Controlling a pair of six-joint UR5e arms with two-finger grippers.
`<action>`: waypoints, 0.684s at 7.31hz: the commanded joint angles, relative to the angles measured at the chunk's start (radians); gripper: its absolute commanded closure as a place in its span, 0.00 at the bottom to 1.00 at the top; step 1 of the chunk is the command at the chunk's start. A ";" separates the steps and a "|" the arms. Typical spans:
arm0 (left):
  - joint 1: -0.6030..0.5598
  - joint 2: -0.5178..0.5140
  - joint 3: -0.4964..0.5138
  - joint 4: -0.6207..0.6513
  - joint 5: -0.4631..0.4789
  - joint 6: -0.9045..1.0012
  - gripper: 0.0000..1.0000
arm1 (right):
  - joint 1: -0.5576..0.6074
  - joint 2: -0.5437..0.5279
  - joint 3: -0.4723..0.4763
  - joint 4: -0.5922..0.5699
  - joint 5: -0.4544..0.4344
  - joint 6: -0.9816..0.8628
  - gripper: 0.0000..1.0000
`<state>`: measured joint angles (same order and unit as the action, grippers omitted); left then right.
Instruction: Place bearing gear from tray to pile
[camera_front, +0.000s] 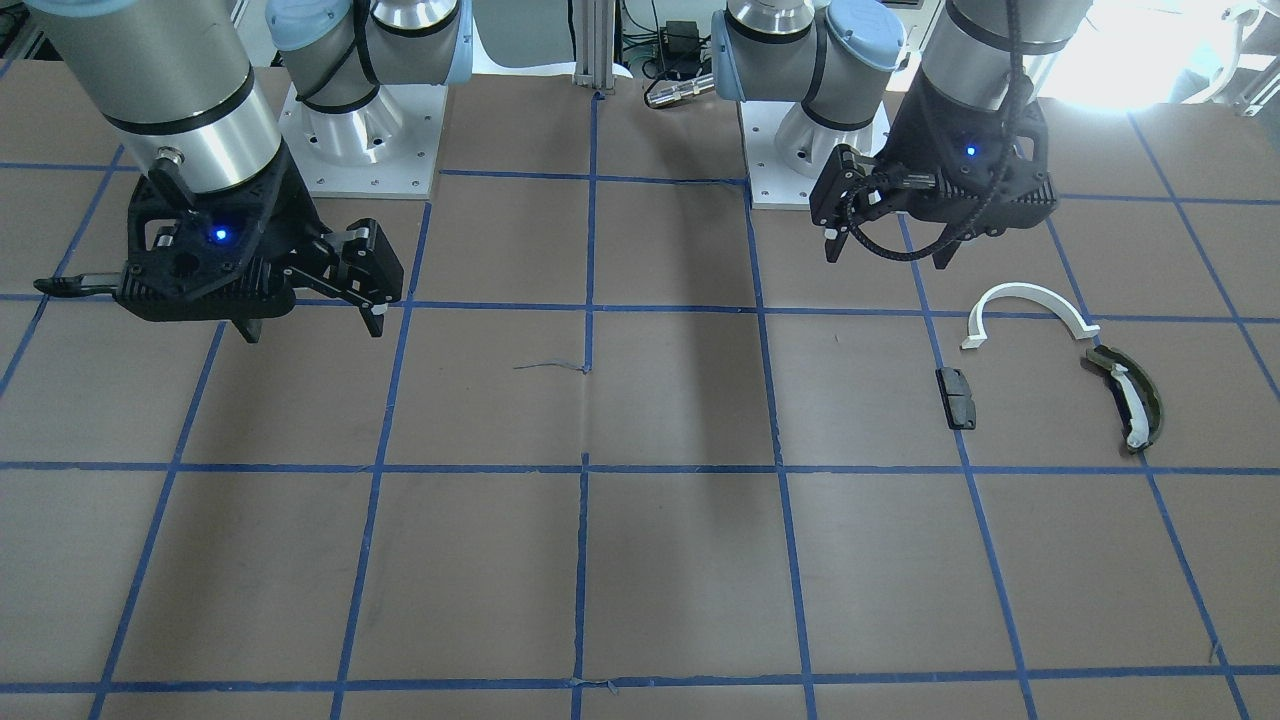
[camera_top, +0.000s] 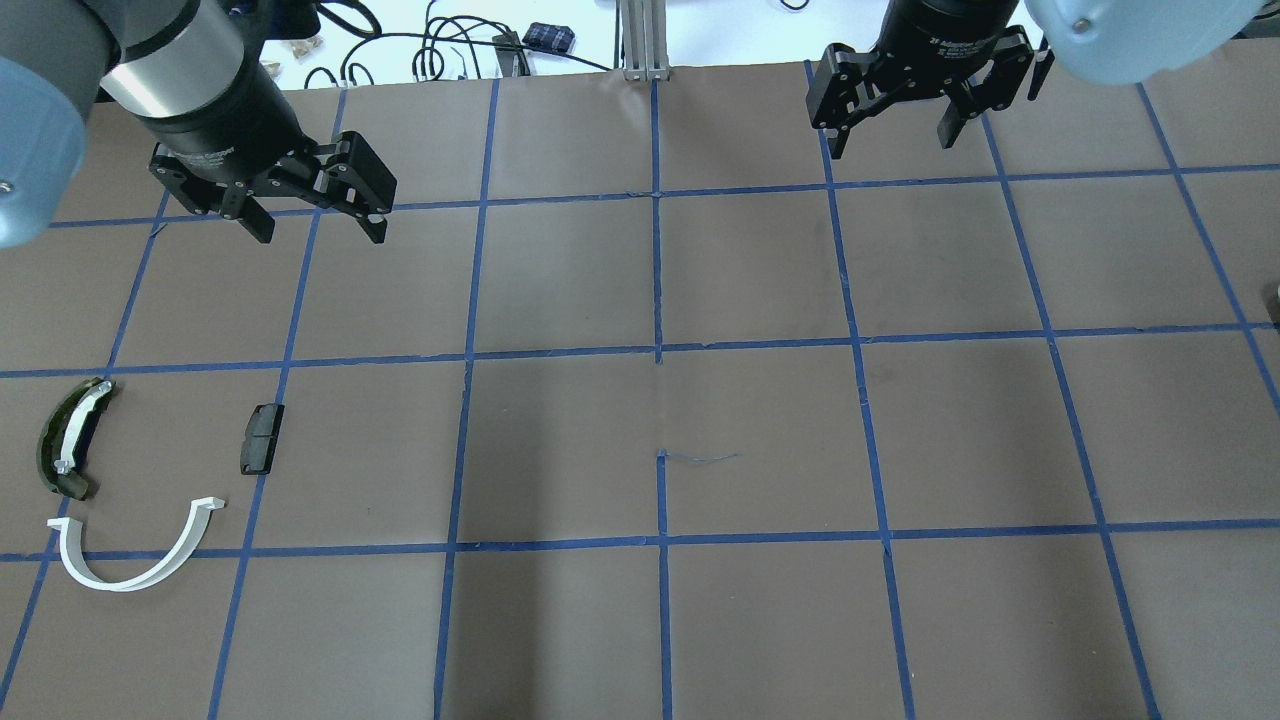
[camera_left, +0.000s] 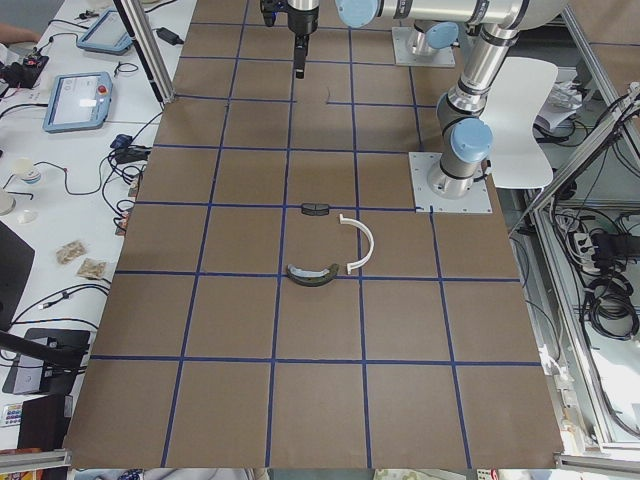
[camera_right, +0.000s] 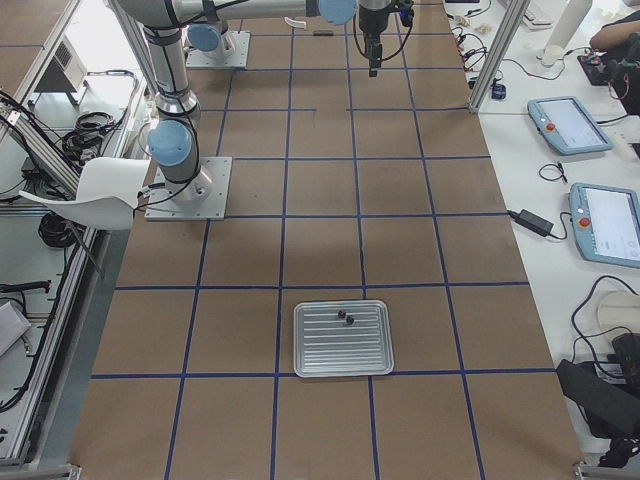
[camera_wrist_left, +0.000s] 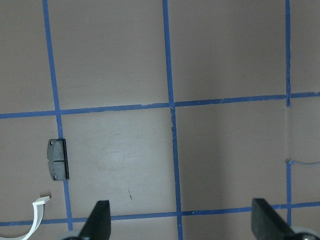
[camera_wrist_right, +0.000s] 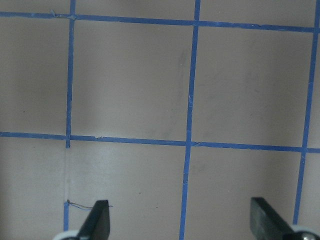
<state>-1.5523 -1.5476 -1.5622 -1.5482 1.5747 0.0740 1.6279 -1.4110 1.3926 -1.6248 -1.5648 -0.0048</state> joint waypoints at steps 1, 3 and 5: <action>0.000 -0.002 0.004 0.000 -0.001 0.001 0.00 | -0.023 -0.002 0.002 0.008 -0.004 -0.001 0.00; 0.000 -0.003 0.004 0.000 -0.001 0.001 0.00 | -0.036 -0.006 0.009 0.016 -0.006 -0.021 0.00; 0.000 -0.005 0.008 0.000 -0.002 0.000 0.00 | -0.040 -0.008 0.002 0.031 -0.030 -0.033 0.00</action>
<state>-1.5524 -1.5510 -1.5562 -1.5478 1.5735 0.0749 1.5919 -1.4169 1.4000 -1.6032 -1.5764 -0.0274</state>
